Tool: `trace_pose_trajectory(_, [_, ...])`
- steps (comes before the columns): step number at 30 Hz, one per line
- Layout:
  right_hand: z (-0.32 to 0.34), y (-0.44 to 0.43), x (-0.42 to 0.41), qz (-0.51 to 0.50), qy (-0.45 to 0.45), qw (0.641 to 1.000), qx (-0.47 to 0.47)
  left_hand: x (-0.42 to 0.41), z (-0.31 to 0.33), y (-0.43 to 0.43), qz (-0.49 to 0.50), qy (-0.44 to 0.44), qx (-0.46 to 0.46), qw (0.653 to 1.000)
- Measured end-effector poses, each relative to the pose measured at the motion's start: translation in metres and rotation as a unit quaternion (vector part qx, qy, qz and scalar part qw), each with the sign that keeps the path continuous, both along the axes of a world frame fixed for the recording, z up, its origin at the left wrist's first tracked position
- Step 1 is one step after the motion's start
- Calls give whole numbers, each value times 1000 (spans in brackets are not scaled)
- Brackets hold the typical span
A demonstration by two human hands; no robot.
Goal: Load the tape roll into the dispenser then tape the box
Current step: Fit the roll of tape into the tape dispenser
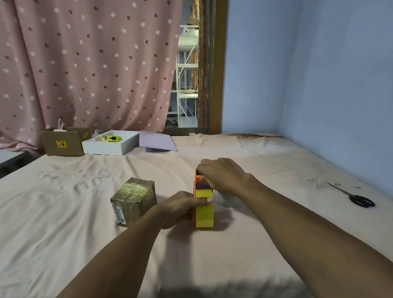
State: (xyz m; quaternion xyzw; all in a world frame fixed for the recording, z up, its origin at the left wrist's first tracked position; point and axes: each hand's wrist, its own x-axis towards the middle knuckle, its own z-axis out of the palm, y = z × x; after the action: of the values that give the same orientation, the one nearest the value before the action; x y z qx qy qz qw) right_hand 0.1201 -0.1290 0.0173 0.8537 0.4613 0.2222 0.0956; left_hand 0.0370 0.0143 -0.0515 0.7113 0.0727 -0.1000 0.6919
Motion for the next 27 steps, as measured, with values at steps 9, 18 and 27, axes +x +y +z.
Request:
trace_pose_trajectory(9, [14,-2,17,19,89,996,-3,0,-1,10,-51,13,-13,999])
trace_pose_trajectory(18, [10,-5,26,-6,186,982,-1,-3,-3,11,-105,50,-33,993])
trace_pose_trajectory(27, [-20,-29,34,-35,204,977,40,-3,-6,6,-115,57,-42,991])
